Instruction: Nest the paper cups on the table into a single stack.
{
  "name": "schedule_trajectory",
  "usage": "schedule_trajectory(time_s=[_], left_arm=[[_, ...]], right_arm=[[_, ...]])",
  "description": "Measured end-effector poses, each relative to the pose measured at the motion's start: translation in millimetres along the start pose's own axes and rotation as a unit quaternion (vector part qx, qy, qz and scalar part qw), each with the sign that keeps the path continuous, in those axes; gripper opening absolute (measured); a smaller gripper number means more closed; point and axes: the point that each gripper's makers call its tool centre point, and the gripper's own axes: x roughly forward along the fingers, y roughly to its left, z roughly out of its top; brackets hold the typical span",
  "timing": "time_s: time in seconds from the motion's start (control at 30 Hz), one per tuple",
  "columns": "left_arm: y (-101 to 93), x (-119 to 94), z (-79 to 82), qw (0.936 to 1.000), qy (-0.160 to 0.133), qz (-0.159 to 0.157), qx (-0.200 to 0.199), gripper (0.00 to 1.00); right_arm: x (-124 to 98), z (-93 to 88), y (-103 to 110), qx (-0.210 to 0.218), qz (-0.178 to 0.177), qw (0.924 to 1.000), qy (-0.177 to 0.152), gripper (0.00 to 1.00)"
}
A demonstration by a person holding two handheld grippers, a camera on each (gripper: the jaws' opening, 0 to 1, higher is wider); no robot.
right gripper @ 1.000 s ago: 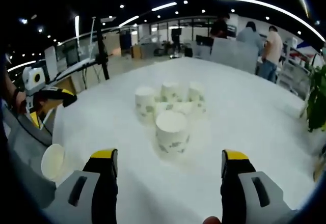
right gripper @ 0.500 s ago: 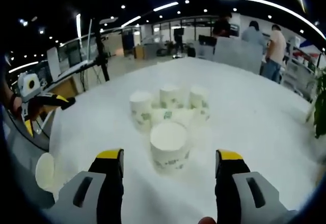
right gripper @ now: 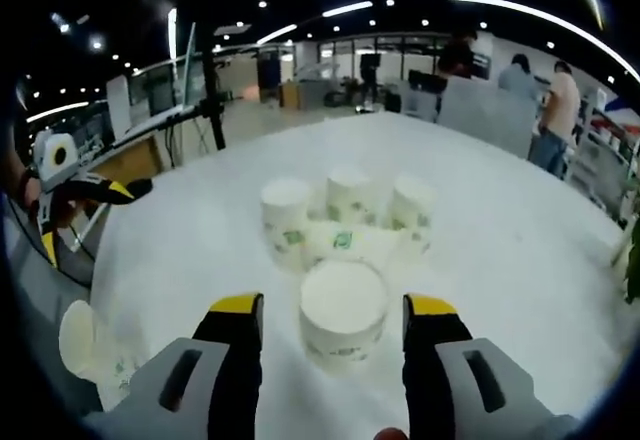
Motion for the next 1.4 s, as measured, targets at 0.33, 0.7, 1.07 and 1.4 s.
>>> schedule_trajectory(time_s=[0.33, 0.7, 1.07, 1.4], left_arm=[[0.1, 0.2, -1.0, 1.0000, -0.004, 0.000, -0.004, 0.96], [-0.4, -0.1, -3.0, 1.0000, -0.003, 0.001, -0.006, 0.96], [-1.8, -0.7, -1.5, 1.0000, -0.005, -0.002, -0.007, 0.96], [-6.2, -1.8, 1.8, 0.9999, -0.011, -0.009, -0.008, 0.96]], right_arm=[[7.4, -12.1, -1.4, -0.017, 0.006, 0.9993, 0.032, 0.35], [1.4, -11.5, 3.1, -0.011, 0.008, 0.9996, 0.023, 0.34], [-7.3, -4.3, 11.4, -0.010, 0.012, 0.9998, 0.014, 0.34], [-22.2, 4.8, 17.1, -0.011, 0.007, 0.9999, 0.004, 0.34]])
